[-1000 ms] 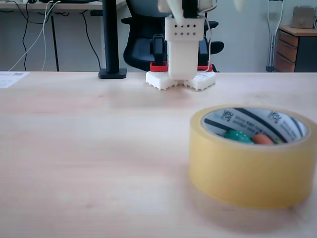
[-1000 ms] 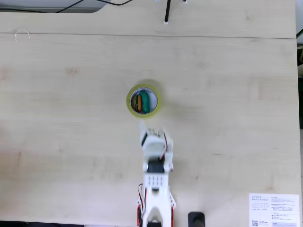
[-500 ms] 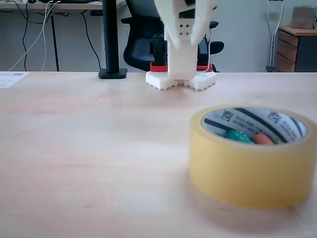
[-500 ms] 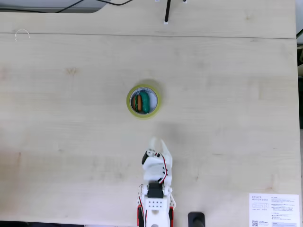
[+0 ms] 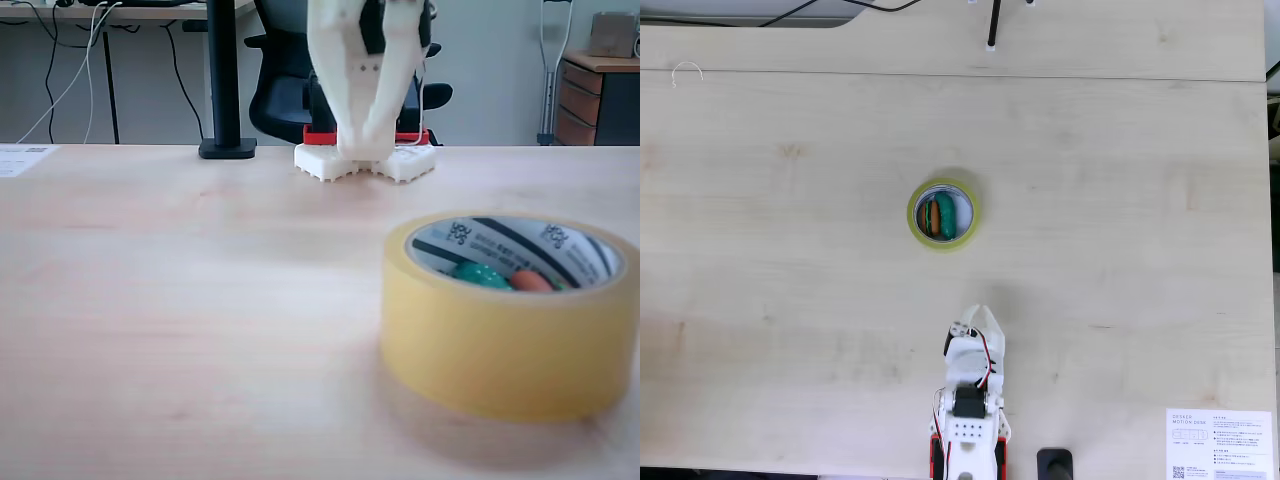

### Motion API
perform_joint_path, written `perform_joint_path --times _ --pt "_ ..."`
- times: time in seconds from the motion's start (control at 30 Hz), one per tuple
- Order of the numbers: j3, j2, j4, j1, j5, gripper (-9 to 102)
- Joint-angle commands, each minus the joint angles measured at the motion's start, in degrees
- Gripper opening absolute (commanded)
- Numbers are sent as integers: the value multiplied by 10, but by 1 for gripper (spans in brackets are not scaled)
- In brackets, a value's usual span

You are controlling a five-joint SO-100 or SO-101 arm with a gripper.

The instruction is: Grasp a cucumber and put it in the hole.

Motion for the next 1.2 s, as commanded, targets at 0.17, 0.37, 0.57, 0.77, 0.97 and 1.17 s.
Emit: perform_joint_path --times 0.17,0.37,0.57,0.77,0.97,1.17 --pt "49 2 30 2 -36 0" --pt "84 2 54 2 -36 0" --pt "89 2 64 2 -34 0" --pt "89 2 64 2 -36 0" --pt "89 2 64 2 -33 0" --pt "89 2 64 2 -36 0"
